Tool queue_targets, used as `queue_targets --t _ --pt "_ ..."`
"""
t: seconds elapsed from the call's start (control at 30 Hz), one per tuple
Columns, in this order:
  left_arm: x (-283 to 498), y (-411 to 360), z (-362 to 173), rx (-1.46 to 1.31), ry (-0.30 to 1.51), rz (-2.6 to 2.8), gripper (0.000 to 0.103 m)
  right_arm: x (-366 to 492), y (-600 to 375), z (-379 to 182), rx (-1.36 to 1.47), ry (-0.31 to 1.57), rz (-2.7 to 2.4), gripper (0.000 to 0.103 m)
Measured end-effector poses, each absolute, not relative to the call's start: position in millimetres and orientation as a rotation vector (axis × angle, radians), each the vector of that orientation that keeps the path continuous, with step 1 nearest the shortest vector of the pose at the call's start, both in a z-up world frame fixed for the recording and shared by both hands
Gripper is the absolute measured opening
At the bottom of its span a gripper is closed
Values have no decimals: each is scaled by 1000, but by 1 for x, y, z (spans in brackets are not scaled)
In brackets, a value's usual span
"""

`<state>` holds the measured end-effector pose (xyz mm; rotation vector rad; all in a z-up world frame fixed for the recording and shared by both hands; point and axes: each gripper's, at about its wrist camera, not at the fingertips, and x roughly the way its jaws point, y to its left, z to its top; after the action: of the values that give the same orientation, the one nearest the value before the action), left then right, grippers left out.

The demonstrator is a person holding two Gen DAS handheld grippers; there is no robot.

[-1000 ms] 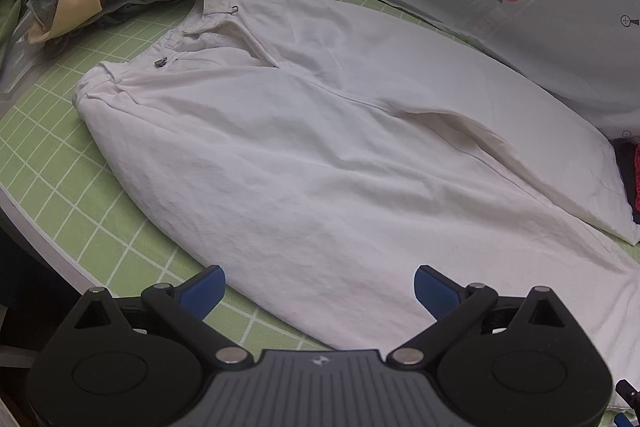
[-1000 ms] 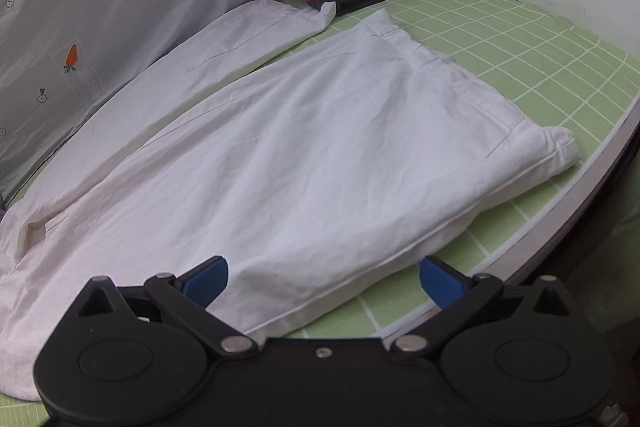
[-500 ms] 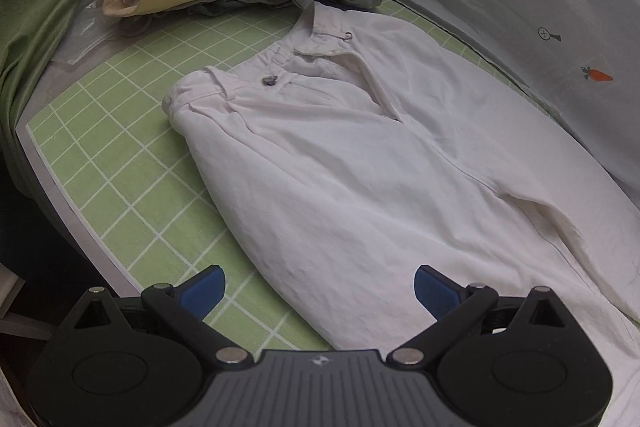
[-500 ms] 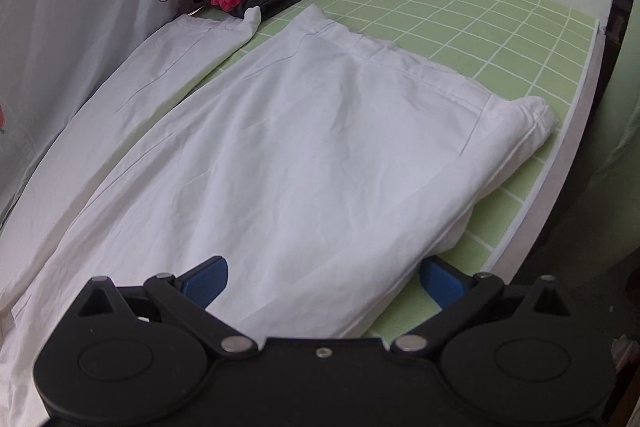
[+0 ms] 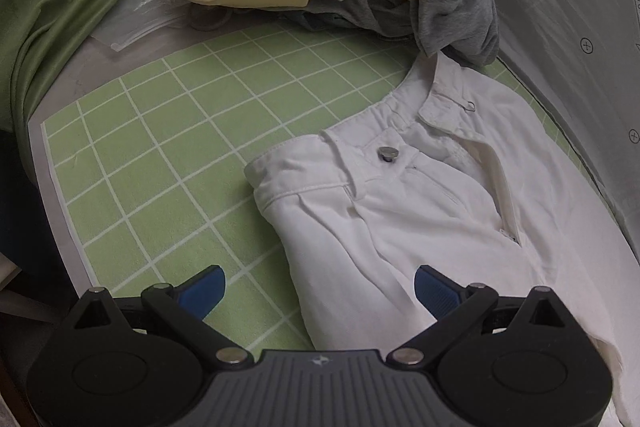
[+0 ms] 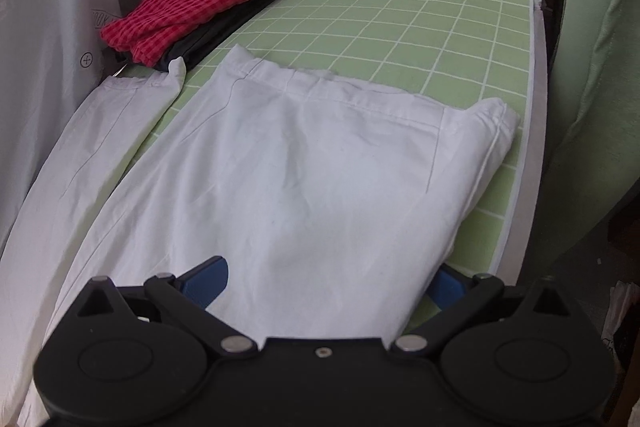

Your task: Fold clothes

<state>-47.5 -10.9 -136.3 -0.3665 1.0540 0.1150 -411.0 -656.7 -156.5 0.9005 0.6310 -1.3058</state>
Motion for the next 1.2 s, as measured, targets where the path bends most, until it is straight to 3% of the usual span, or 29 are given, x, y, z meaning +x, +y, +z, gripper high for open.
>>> queue_targets --t 0.23,0.33,0.37,0.43,0.5,0.53,0.6,0.7,0.93,1.2 --pt "-30 -12 -141 -337 1060 106 96 -409 -681 -159 916 616 -1413 99" --pt "-27 -16 -144 -325 1063 85 91 -409 -686 -159 907 622 -1426 98" --pt "-26 -18 -145 -321 1065 76 85 -411 -686 -159 902 623 -1431 96" --pt "-23 -22 -146 -315 1075 67 76 -414 -687 -157 894 621 -1445 87" --pt "-20 -24 -147 -328 1087 89 62 -421 -688 -154 901 609 -1475 63" --pt "-18 -25 -146 -339 1088 101 59 -425 -689 -153 908 606 -1475 58" --pt "-17 -25 -144 -364 1089 118 38 -432 -692 -150 925 618 -1467 22" --pt "-18 -27 -140 -363 1081 111 21 -449 -697 -144 995 576 -1401 10" --pt "-42 -29 -123 -303 1054 114 17 -482 -686 -123 1032 504 -1357 7" --pt "-121 24 -106 -355 1077 208 16 -525 -663 -101 988 530 -1343 6"
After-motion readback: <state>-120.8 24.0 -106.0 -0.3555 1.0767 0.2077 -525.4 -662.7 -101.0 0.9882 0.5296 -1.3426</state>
